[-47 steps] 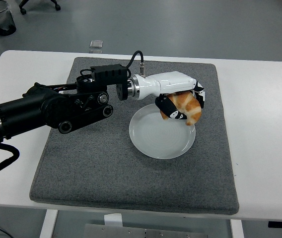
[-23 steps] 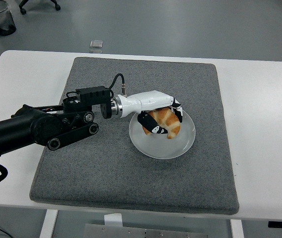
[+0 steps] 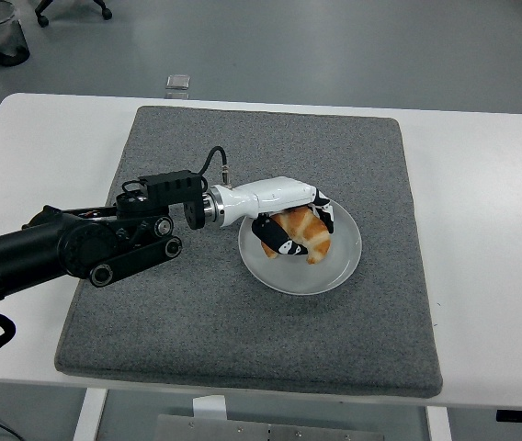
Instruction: Place the bread on the plate
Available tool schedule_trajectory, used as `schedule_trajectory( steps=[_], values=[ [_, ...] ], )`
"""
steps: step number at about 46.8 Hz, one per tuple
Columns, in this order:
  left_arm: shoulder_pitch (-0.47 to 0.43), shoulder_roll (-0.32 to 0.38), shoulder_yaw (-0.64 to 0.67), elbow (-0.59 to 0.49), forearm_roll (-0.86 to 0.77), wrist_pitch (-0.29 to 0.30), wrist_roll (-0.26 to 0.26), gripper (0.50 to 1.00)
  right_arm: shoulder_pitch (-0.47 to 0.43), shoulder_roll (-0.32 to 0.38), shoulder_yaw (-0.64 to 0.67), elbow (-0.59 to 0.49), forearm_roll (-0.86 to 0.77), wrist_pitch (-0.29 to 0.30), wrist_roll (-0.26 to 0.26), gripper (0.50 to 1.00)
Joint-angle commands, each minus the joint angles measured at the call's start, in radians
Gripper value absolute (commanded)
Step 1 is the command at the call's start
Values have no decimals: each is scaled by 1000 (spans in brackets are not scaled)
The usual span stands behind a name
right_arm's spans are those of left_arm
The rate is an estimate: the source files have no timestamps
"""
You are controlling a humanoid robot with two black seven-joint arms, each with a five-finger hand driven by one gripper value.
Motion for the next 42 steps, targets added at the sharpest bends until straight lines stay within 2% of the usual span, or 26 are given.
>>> schedule_trajectory(
  steps=[1,5,6,9,10,12,16,25,34,42],
  values=[
    [0,4,-2,0,-3,1,1,500,0,0,0,0,0,0,0,938],
    [0,5,-3,0,-5,2,1,531,0,0,0,0,0,0,0,938],
    [2,5,-3,0,-6,4,-1,559,0,0,0,0,0,0,0,938],
    [16,5,-11,1,-6,24,1,696,0,0,0,0,0,0,0,938],
    [19,4,-11,1,-6,34,-1,726,0,0,0,0,0,0,0,940],
    [20,4,-11,1,-8,48,1,752,0,0,0,0,0,1,0,938],
    [22,5,-8,1,-9,54,-1,838,0,0,0,0,0,0,0,938],
    [22,7,-6,1,-46,53,-1,919,0,0,0,0,0,0,0,938],
    [20,7,-5,-3,-109,48,1,930,0,0,0,0,0,0,0,938],
    [2,10,-17,-5,-199,39,1,960,0,0,0,0,0,0,0,938]
  ],
)
